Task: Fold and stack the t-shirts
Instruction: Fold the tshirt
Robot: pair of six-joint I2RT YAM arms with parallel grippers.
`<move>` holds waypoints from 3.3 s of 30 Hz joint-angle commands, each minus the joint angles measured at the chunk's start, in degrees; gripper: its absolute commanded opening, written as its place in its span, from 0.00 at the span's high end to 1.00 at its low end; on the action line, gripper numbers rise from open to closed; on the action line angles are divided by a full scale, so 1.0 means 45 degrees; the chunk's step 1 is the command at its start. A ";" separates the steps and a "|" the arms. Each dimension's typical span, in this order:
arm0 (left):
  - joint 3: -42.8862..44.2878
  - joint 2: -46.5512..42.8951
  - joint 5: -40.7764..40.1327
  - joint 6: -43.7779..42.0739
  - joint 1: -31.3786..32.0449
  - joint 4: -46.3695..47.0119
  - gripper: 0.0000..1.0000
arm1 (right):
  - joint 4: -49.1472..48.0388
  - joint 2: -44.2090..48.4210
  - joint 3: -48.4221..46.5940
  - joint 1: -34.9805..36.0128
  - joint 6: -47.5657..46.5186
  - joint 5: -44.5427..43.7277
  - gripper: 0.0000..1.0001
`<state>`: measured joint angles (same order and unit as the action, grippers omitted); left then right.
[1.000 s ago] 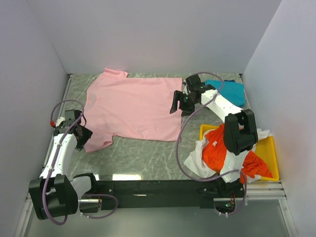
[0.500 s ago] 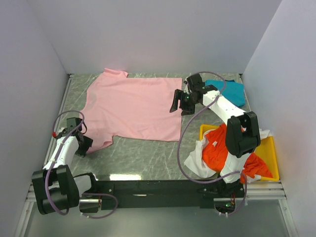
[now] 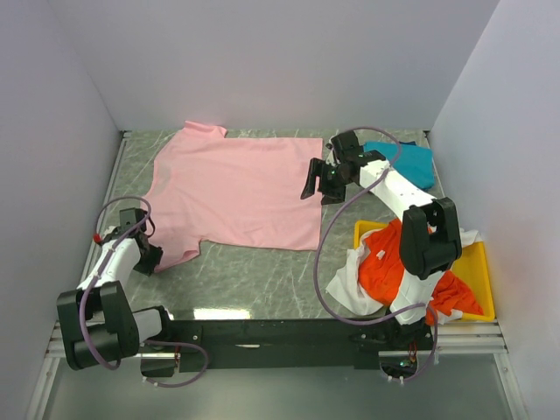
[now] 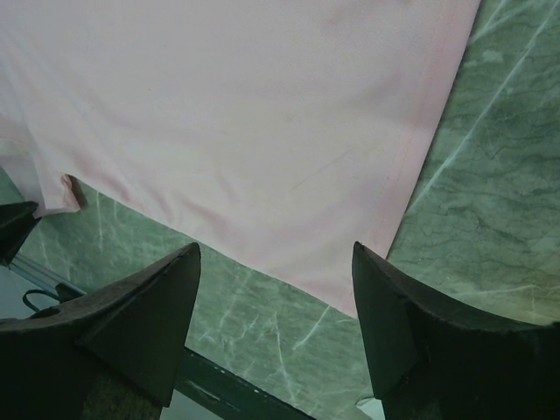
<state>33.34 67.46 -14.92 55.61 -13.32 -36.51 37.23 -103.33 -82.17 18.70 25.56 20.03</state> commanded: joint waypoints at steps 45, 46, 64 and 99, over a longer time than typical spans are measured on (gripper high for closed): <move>-0.0535 -0.1066 0.0170 -0.0582 -0.0067 0.1141 0.99 | 0.0457 0.0345 0.4354 0.1333 0.0159 -0.1034 0.54; -0.0535 -0.1066 0.0170 -0.0582 -0.0067 0.1160 0.99 | 0.0379 0.0267 0.4373 0.1333 0.0159 -0.1014 0.54; -0.0243 -0.1300 0.0463 -0.0699 -0.0067 0.1103 0.99 | 0.0007 -0.0514 0.4257 0.1333 -0.0348 -0.0623 0.95; 0.2824 -0.5598 0.1497 -0.1928 -0.0086 -0.3529 1.00 | 0.3677 0.2611 0.5020 0.1568 -0.0173 -0.0641 1.00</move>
<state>43.16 41.25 -10.15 50.30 -13.54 -54.83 50.63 -93.60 -57.43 25.39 23.70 18.72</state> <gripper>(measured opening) 0.031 0.007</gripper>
